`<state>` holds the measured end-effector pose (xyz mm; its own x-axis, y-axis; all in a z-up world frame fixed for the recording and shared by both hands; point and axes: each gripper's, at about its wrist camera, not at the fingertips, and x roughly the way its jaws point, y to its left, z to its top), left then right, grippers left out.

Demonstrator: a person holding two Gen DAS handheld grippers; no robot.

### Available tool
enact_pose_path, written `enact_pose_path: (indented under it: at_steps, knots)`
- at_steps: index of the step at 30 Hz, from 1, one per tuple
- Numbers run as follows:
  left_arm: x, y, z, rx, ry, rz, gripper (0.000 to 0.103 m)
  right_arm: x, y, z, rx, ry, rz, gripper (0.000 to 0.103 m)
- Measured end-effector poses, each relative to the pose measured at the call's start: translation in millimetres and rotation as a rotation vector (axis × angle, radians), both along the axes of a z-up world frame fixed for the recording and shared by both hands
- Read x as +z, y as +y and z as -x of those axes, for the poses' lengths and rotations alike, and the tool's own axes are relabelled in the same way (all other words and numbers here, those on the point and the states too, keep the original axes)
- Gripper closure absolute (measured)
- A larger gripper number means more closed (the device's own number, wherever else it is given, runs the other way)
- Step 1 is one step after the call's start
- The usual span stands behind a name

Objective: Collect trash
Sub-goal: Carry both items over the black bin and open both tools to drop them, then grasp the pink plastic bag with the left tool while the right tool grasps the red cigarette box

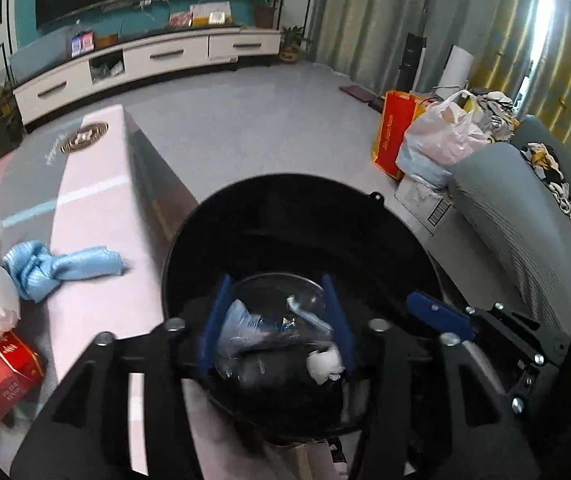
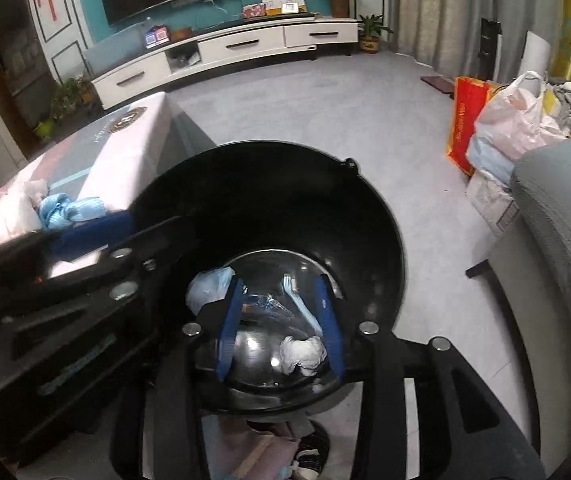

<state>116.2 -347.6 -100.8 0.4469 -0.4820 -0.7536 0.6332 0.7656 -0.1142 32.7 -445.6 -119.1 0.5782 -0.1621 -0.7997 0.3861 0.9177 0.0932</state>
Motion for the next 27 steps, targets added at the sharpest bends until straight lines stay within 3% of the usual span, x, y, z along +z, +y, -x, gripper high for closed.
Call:
enact_pose_path:
  at_steps: [1,5,10,19,23,27]
  knots:
    - [3,2,3,-0.005,-0.015,0.006,0.033,2,0,2,-0.008,-0.004,0.002,0.059]
    - [13,13,8,-0.010,-0.026,0.021,0.030,10,5,8,-0.016,-0.016,0.005,0.055]
    - [33,47,22,0.025,-0.062,0.061,0.019,25,16,14,-0.011,-0.043,-0.001,0.054]
    - [60,132,27,0.154,-0.044,0.120,0.012,56,71,16,0.051,-0.108,-0.013,0.048]
    - [67,171,35,0.187,-0.050,0.146,0.007,63,100,16,0.056,-0.126,0.002,0.033]
    - [72,208,39,0.210,-0.069,0.158,0.005,66,128,13,0.077,-0.127,-0.003,0.032]
